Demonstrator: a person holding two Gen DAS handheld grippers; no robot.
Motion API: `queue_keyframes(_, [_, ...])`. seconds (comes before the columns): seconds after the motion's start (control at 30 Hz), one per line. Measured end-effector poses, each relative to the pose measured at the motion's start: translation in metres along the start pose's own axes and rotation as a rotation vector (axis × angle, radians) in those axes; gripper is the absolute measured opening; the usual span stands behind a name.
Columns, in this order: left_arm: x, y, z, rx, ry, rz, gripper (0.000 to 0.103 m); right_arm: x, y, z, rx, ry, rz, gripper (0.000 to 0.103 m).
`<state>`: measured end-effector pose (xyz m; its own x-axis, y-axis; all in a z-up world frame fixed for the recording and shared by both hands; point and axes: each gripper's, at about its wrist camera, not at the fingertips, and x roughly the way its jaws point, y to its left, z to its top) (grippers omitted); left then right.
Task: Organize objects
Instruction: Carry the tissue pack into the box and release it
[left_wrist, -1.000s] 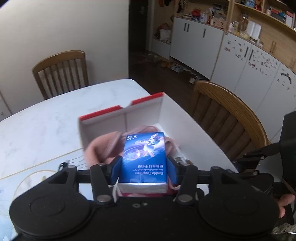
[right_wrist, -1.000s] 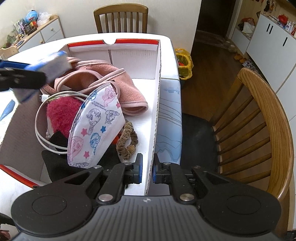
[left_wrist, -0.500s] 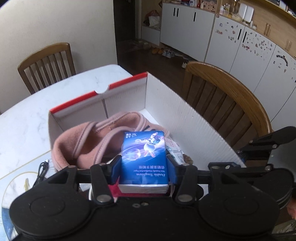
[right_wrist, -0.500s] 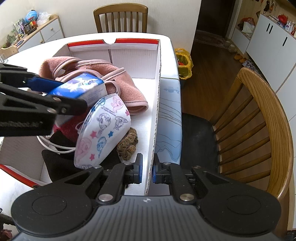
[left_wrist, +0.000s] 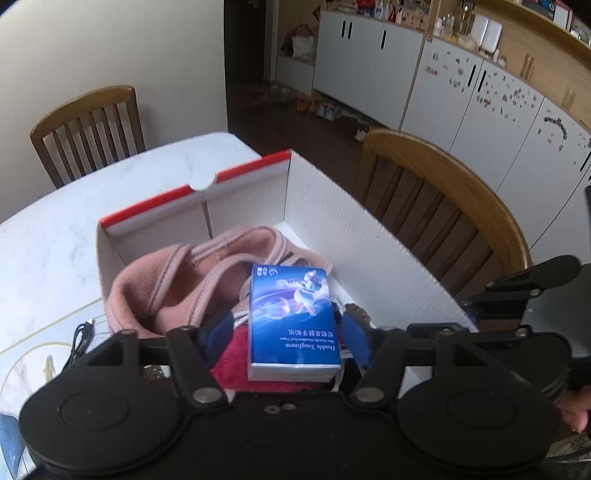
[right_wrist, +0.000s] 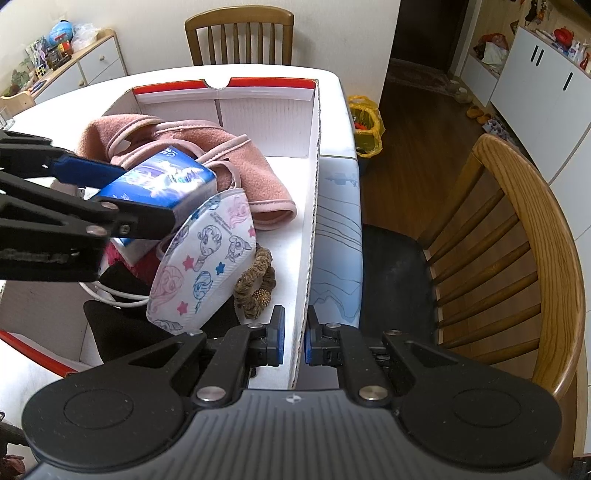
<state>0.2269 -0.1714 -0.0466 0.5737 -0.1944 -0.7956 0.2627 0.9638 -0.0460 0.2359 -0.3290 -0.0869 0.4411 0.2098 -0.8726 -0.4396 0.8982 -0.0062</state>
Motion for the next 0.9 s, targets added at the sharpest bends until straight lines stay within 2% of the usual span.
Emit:
queue_keyframes(0.23, [-0.024,0.013,-0.003,-0.029,-0.034,-0.01,0.072,-0.001,0.0,0.0,0.002,-0.001,-0.001,0.01])
queue_keyframes(0.37, [-0.041,0.034,-0.006,-0.066,-0.066,0.015,0.074,-0.002,0.0,0.001,0.003,-0.001,-0.003,0.01])
queue_keyframes(0.47, [-0.055,0.058,-0.009,-0.113,-0.09,0.054,0.077,-0.003,0.0,0.001,0.003,0.0,-0.006,0.01])
queue_keyframes(0.53, [-0.062,0.075,-0.012,-0.144,-0.105,0.093,0.085,-0.003,0.0,0.001,0.005,0.0,-0.009,0.01])
queue_keyframes(0.67, [-0.07,0.11,-0.022,-0.197,-0.113,0.172,0.091,-0.002,0.0,0.002,0.006,0.006,-0.014,0.01])
queue_keyframes(0.73, [-0.069,0.123,-0.028,-0.213,-0.112,0.206,0.101,-0.002,0.001,0.002,0.004,0.008,-0.019,0.01])
queue_keyframes(0.9, [-0.054,0.148,-0.04,-0.224,-0.075,0.239,0.102,0.0,0.002,0.003,0.003,0.016,-0.027,0.01])
